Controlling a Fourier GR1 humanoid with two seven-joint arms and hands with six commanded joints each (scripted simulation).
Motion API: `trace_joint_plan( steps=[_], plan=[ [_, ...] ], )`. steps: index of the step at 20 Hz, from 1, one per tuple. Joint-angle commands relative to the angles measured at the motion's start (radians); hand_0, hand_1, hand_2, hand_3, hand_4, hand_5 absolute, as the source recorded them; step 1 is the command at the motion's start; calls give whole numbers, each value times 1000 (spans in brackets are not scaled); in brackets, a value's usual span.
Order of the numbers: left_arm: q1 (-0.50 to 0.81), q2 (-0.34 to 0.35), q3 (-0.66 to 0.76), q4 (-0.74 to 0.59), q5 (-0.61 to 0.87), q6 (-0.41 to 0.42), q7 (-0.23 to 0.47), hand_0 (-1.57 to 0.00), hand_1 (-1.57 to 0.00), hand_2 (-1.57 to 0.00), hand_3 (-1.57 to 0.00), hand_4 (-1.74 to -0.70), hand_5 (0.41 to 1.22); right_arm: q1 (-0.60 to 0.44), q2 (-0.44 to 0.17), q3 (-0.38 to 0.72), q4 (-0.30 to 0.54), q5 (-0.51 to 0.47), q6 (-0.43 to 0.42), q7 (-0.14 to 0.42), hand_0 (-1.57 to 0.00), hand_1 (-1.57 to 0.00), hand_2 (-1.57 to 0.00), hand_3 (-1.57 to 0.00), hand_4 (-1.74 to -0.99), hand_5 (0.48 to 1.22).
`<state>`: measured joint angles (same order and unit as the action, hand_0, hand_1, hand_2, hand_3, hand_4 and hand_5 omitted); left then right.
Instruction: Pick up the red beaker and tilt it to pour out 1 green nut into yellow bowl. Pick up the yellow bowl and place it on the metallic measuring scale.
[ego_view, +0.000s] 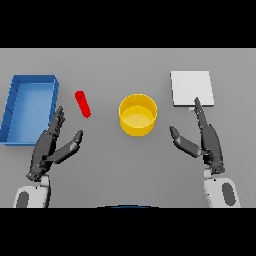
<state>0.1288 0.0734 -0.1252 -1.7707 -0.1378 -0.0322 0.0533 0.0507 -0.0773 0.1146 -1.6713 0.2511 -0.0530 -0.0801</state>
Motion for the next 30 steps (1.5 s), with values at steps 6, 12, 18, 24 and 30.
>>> trace_joint_plan(
  steps=[6,12,18,24,30],
  plan=[
    [-132,2,43,171,14,-7,40,1,1,1,1,-1158,645,6,-5,-10,-10,-61,49,-12,1,1,1,1,-1197,627],
    [-306,11,93,415,7,-12,-35,1,1,1,1,-1178,637,1,1,-14,2,-72,53,-16,1,1,1,1,-1229,626],
    [-446,6,108,564,-20,4,-85,1,1,1,1,-1201,654,7,4,-17,-7,-84,58,-25,1,1,1,1,-1229,628],
    [-549,-5,127,711,-49,43,-94,1,1,1,1,-1203,671,6,-6,-29,-2,-89,57,-13,1,1,1,1,-1238,638],
    [-635,-27,198,850,6,45,-207,1,1,1,1,-1285,708,13,-7,-28,-16,-85,53,-2,1,1,1,1,-1246,645]
  ],
)
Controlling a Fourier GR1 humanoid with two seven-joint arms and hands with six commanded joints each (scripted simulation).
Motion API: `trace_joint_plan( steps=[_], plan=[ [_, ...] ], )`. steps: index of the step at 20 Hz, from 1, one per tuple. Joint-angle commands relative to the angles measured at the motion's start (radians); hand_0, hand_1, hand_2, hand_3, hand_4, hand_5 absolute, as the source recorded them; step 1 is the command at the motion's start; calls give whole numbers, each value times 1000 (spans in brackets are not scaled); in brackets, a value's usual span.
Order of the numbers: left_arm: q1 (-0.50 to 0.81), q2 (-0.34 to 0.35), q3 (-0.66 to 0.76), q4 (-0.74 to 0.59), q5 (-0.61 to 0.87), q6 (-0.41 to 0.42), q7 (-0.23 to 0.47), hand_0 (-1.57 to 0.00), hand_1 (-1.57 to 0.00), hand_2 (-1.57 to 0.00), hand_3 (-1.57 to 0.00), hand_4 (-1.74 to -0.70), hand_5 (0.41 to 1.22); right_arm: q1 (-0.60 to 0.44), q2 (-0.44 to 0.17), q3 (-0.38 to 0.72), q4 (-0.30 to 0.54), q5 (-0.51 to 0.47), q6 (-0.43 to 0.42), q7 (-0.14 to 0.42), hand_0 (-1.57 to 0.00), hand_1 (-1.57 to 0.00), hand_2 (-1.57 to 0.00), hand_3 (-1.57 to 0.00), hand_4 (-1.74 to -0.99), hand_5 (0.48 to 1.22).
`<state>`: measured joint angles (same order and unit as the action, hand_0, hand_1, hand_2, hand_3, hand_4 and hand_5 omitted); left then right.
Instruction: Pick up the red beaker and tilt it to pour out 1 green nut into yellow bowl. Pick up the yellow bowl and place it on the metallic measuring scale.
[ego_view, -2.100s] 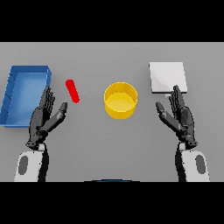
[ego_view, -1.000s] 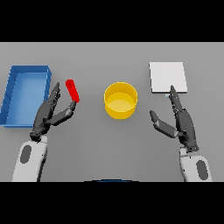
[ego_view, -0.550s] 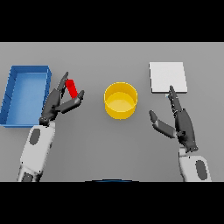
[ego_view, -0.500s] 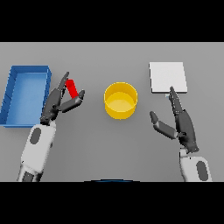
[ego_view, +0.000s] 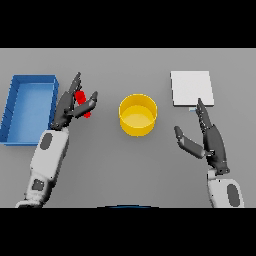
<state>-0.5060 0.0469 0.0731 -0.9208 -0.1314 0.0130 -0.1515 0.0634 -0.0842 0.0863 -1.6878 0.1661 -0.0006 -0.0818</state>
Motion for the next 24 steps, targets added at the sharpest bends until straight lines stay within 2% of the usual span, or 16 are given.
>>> trace_joint_plan(
  steps=[1,2,4,5,6,7,9,11,12,14,16,18,20,24],
  plan=[
    [-4,-7,10,24,7,1,-26,1,1,-6,1,-1303,719,4,-2,-3,4,-1,0,-2,1,1,1,1,-1246,646],
    [-15,-19,18,51,11,10,-39,-4,-7,-54,-37,-1328,738,9,3,1,3,-2,1,-7,1,1,1,1,-1244,644],
    [-32,-28,35,91,16,25,-77,-207,-230,-287,-254,-1401,787,7,-1,-2,-3,-2,-1,-11,1,1,1,1,-1240,645],
    [-32,-39,37,97,11,48,-89,-379,-406,-457,-518,-1410,874,-1,-5,-4,-7,0,-2,2,1,1,1,1,-1236,647],
    [-39,-46,35,108,-5,84,-84,-551,-588,-662,-728,-1471,943,2,-2,-1,-6,0,-1,4,1,1,1,1,-1237,648],
    [-52,-44,24,113,-32,111,-58,-755,-783,-844,-884,-1519,999,-3,-1,-6,-1,-10,2,10,1,1,1,1,-1239,648],
    [-56,-38,5,114,-68,129,-60,-1049,-1067,-1106,-1058,-1589,1079,-11,1,-1,-1,-3,0,11,1,1,1,1,-1239,648],
    [-56,-38,-1,116,-62,114,-70,-1237,-1248,-1273,-1154,-1636,1130,-9,3,-5,15,-3,-1,1,1,1,1,1,-1242,650],
    [-54,-38,-2,111,-58,109,-68,-1304,-1313,-1333,-1237,-1597,1148,-1,2,-7,5,-17,8,-19,1,1,1,1,-1250,647],
    [-65,-41,-1,125,-66,118,-68,-1400,-1406,-1419,-1357,-1542,1174,-2,3,-8,9,-26,14,-13,1,1,1,1,-1255,644],
    [-62,-49,22,109,-15,83,-103,-1462,-1465,-1473,-1434,-1614,1165,2,-1,-6,7,-12,7,-11,1,1,1,1,-1245,642],
    [-74,-47,41,82,36,47,-108,-1501,-1503,-1509,-1484,-1660,1150,-4,4,-1,8,-4,3,-4,1,1,1,1,-1246,644],
    [-72,-42,39,40,62,32,-96,-1526,-1528,-1531,-1515,-1689,1140,13,5,4,9,1,3,-32,1,1,1,1,-1236,644],
    [-75,0,1,-42,60,2,-43,-1553,-1553,-1555,-1548,-1720,1131,-1,0,6,-4,10,-1,-20,1,1,1,1,-1226,650]
  ],
)
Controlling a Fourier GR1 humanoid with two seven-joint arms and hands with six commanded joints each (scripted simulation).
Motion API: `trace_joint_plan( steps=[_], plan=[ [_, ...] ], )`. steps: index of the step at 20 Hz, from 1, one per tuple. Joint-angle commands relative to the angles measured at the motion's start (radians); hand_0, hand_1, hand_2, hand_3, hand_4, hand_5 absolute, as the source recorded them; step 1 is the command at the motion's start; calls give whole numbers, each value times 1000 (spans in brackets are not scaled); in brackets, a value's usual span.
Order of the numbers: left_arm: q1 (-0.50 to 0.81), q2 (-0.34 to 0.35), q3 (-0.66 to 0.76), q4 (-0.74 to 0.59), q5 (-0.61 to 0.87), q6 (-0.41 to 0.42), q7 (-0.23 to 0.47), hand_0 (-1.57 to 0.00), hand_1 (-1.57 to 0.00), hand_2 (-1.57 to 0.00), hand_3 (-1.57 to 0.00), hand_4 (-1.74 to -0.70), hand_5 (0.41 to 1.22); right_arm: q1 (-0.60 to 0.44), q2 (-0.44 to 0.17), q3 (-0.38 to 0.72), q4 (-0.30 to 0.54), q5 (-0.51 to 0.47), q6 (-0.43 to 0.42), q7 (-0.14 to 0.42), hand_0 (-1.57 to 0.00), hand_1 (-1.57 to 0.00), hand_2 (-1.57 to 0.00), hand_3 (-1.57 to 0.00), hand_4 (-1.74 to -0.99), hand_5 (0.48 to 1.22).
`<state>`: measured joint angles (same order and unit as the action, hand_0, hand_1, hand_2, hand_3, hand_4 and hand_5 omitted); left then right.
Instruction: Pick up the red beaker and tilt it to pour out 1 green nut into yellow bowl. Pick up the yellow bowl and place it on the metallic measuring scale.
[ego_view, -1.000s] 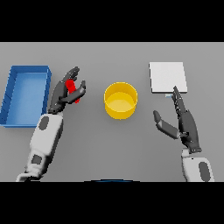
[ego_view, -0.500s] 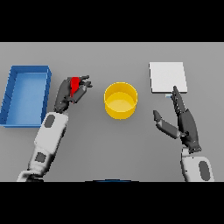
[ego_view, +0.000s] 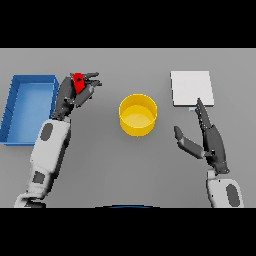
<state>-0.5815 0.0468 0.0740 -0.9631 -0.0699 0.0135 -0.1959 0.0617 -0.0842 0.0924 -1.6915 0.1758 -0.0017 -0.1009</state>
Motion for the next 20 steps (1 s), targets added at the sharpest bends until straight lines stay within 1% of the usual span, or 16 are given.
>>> trace_joint_plan(
  steps=[1,2,3,5,7,8,9,10,11,12,13,14,15,16,17,20],
  plan=[
    [0,8,-14,-12,-10,-1,13,-1556,-1557,-1558,-1553,-1724,1130,2,0,0,15,12,-7,-17,1,1,1,1,-1219,653],
    [-3,15,-26,-19,-19,-1,25,-1556,-1557,-1558,-1553,-1724,1132,2,-3,-1,21,18,-11,-20,1,1,1,1,-1219,656],
    [-8,20,-36,-20,-28,1,35,-1556,-1557,-1558,-1553,-1724,1133,1,1,4,21,27,-17,-38,1,1,1,1,-1219,659],
    [-23,30,-54,-15,-44,5,50,-1556,-1557,-1558,-1553,-1724,1138,12,-2,9,8,32,-15,-45,1,1,1,1,-1219,661],
    [-34,39,-87,-17,-78,15,62,-1559,-1560,-1561,-1556,-1727,1138,1,-5,2,20,32,-18,-33,1,1,1,1,-1213,662],
    [-49,58,-111,-13,-109,14,71,-1562,-1562,-1563,-1559,-1730,1134,-3,-6,0,28,41,-26,-34,1,1,1,1,-1210,664],
    [-69,71,-134,-10,-136,14,96,-1563,-1564,-1564,-1562,-1732,1129,6,-5,4,15,37,-21,-38,1,1,1,1,-1202,662],
    [-73,83,-172,-15,-175,13,111,-1565,-1565,-1566,-1563,-1734,1124,-2,-5,1,8,35,-23,-15,1,1,1,1,-1199,658],
    [-83,109,-199,-28,-202,0,127,-1566,-1566,-1567,-1565,-1735,1120,-5,-13,-3,16,31,-16,-7,1,1,1,1,-1194,658],
    [-102,125,-234,-29,-239,-5,149,-1567,-1567,-1568,-1566,-1737,1120,12,-12,5,5,40,-18,-22,1,1,1,1,-1190,658],
    [-111,138,-269,-37,-273,-14,173,-1568,-1568,-1568,-1567,-1737,1125,10,-6,10,12,40,-14,-17,1,1,1,1,-1186,660],
    [-127,146,-301,-37,-303,-22,198,-1569,-1569,-1569,-1568,-1738,1127,7,-14,7,10,39,-10,-11,1,1,1,1,-1183,663],
    [-145,154,-334,-37,-336,-27,215,-1569,-1569,-1569,-1569,-1739,1129,-6,-11,5,15,36,-11,5,1,1,1,1,-1178,663],
    [-163,164,-366,-37,-366,-40,226,-1569,-1569,-1570,-1569,-1739,1134,0,-20,4,-1,32,-2,4,1,1,1,1,-1178,667],
    [-185,173,-395,-27,-394,-52,234,-1570,-1570,-1570,-1569,-1740,1139,10,-13,13,0,35,-1,-4,1,1,1,1,-1178,667],
    [-243,197,-511,-11,-513,-82,281,-1570,-1570,-1570,-1570,-1740,1174,12,3,19,-8,28,0,6,1,1,1,1,-1183,671]
  ],
)
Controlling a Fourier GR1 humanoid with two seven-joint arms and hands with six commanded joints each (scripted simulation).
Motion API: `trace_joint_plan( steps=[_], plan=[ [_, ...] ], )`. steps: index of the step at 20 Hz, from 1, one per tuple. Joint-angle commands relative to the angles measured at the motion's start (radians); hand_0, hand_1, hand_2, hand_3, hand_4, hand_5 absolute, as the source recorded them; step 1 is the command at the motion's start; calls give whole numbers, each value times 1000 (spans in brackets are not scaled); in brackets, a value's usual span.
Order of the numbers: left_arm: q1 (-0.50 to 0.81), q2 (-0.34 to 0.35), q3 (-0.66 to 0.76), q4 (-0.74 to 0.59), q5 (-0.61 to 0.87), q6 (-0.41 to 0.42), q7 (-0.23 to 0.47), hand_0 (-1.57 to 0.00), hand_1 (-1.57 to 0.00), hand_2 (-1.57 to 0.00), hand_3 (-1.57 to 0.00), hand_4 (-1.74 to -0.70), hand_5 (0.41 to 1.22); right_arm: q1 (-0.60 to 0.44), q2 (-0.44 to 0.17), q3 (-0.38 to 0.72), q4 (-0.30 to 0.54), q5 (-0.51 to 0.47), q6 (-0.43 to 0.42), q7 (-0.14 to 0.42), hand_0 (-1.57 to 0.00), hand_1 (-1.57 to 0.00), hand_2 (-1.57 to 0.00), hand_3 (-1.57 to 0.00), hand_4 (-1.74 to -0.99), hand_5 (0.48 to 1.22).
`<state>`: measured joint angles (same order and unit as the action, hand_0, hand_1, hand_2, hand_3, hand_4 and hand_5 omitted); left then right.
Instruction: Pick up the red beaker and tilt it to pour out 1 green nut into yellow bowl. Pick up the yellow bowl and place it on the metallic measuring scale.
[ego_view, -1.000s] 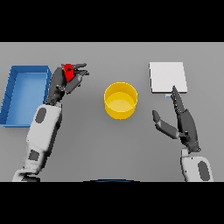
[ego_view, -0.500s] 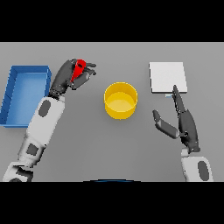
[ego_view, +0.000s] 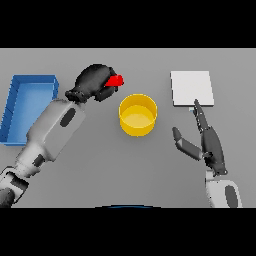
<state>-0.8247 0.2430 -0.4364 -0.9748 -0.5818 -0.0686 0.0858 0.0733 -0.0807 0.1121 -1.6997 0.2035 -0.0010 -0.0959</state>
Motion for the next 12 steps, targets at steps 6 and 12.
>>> trace_joint_plan(
  steps=[6,12],
  plan=[
    [-135,24,-174,79,-180,-136,20,-1571,-1571,-1571,-1436,-1705,1209,2,7,-11,0,-13,-6,23,1,1,1,1,-1191,675],
    [-249,28,-316,150,-319,-236,-75,-1571,-1571,-1571,-1350,-1721,1218,1,21,-27,3,-62,7,37,1,1,1,1,-1212,631]
  ],
)
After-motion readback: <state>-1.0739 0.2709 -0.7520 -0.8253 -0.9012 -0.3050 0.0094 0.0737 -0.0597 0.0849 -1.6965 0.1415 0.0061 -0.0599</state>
